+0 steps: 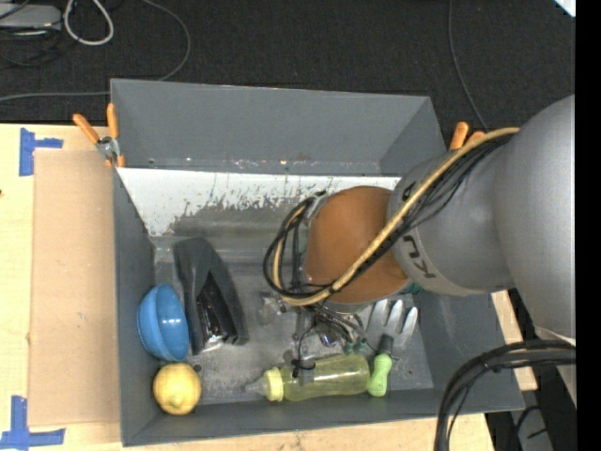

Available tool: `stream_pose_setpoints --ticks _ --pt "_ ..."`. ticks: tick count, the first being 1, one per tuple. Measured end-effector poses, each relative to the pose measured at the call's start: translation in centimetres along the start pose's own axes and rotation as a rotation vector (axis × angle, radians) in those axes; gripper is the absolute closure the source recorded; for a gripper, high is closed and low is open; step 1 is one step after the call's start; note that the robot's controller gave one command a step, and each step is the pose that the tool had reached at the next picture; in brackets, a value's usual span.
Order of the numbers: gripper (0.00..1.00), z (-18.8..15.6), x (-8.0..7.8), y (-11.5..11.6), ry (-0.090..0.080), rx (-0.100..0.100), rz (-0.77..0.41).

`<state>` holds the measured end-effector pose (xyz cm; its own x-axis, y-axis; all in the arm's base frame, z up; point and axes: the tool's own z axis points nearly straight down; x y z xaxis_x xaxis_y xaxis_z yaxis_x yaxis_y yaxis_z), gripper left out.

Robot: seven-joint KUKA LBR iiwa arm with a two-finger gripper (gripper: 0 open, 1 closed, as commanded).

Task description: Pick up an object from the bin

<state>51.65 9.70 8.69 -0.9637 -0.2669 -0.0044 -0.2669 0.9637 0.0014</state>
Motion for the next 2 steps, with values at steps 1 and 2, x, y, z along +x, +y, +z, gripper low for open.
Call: stream_pose_setpoints --ticks 1,2 --pt "0.0 0.9 -0.7 -2.4 -0.027 0.006 0.001" --pt "0.0 0.9 2.9 1.9 -0.019 -0.001 -0.042"
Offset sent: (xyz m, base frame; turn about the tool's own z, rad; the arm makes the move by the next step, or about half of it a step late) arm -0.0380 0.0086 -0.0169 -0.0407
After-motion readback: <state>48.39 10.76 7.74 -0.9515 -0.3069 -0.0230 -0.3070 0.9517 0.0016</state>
